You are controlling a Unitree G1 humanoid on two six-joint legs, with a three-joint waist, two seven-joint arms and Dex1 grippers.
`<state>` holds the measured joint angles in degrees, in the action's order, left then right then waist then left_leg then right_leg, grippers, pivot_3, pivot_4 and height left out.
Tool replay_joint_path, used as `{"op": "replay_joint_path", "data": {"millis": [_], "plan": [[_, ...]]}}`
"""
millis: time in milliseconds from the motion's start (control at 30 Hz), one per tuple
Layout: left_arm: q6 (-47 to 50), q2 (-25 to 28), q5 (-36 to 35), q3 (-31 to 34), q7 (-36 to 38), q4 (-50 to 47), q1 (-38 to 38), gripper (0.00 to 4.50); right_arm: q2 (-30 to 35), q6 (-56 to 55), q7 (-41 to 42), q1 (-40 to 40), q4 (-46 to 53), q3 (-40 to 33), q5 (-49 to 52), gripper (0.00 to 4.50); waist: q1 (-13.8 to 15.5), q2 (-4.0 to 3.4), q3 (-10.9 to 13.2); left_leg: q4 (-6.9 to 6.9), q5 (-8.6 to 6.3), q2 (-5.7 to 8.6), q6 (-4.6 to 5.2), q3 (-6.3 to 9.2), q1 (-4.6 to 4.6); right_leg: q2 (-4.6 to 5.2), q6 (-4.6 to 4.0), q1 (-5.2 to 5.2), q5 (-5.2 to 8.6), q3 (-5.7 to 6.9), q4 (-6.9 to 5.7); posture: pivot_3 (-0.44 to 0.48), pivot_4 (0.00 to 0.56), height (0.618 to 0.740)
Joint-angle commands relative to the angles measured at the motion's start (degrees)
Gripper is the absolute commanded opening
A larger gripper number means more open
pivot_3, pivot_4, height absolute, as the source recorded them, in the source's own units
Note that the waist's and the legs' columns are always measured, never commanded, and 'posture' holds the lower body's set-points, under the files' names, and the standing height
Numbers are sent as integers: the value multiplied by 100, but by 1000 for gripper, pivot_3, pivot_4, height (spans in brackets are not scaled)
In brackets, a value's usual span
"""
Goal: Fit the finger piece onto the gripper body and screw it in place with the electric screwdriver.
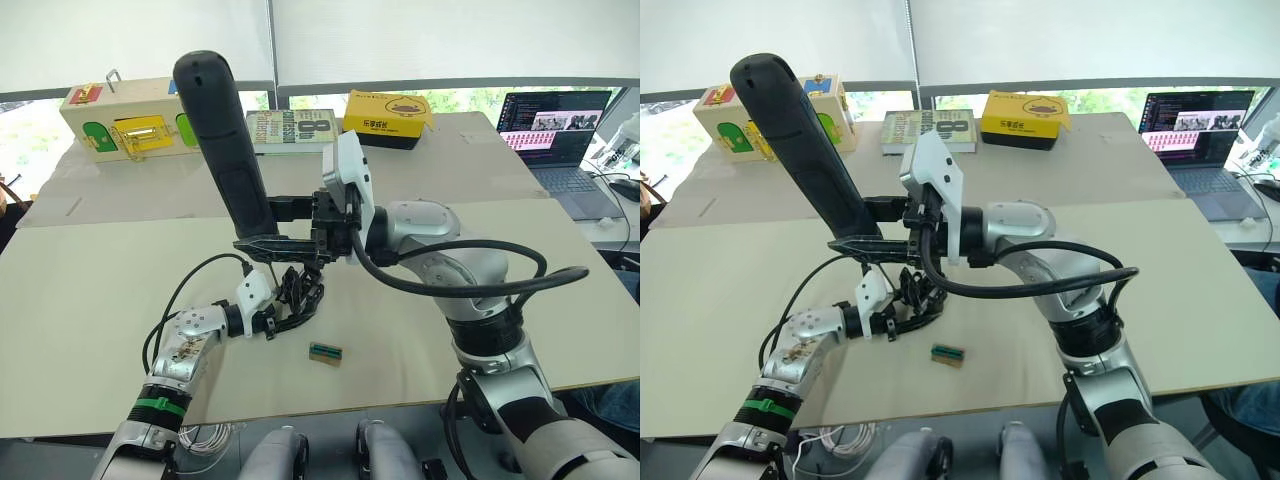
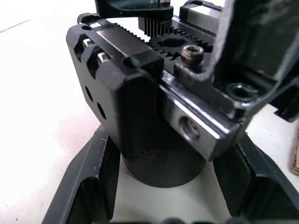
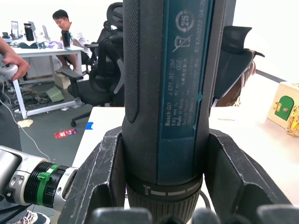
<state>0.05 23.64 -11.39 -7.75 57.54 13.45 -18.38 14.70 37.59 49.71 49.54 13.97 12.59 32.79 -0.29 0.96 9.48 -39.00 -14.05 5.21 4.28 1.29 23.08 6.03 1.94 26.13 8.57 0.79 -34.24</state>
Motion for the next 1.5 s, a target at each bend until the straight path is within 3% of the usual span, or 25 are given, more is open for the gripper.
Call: {"op": "replay_joint_path", "data": {"millis": [33, 1500], "plan": [[97, 79, 24, -107, 178, 203, 174, 2282, -51, -140, -50, 101, 291, -341, 217, 1924, -6, 0, 0, 0, 0, 0, 0, 0, 0, 0, 0, 0, 0, 0, 0, 0, 150, 740], [-6, 117, 41, -45, 269, 275, 260, 2282, -267, 51, -299, 39, 146, -209, 172, 1924, -60, -2, -2, 2, 0, 0, -1, -6, -13, 1, -2, 1, 1, -2, -21, 0, 150, 740]]}}
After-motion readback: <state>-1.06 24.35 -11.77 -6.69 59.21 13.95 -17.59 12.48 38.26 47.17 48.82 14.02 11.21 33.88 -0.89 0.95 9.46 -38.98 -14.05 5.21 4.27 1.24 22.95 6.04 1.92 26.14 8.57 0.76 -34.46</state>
